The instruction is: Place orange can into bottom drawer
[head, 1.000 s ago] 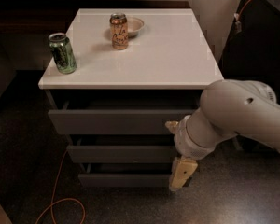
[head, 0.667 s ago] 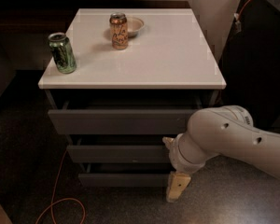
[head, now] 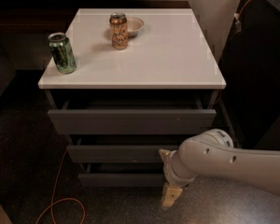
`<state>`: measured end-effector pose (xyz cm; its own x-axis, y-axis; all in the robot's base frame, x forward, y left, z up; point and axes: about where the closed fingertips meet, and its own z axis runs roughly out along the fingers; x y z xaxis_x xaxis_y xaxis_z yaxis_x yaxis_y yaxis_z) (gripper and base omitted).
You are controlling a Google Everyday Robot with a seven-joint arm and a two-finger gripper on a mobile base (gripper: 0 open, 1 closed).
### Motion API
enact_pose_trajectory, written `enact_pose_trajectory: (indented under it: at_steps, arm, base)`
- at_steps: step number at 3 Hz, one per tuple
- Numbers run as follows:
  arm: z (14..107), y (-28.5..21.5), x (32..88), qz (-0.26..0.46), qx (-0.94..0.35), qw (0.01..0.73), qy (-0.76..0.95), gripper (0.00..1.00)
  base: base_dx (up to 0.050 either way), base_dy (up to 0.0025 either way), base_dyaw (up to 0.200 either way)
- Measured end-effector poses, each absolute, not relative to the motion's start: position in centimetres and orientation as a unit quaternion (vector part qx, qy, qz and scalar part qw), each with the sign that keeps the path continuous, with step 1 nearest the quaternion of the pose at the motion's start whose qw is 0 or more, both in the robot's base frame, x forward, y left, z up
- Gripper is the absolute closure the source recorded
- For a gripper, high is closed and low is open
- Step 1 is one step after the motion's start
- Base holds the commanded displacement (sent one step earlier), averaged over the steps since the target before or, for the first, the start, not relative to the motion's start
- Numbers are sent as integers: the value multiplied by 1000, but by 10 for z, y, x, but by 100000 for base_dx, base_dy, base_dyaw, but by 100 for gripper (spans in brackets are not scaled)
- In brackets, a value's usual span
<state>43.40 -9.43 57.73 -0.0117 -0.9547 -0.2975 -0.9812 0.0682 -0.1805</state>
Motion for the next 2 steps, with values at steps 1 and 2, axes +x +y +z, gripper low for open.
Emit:
enact_pose_trajectory:
  at_steps: [1,2]
  arm:
    - [537,-84,433,33,-699,170,693,0]
    - [500,-80,428,33,-719,162,675,0]
  base:
    - [0,0,0]
    - [0,0,0]
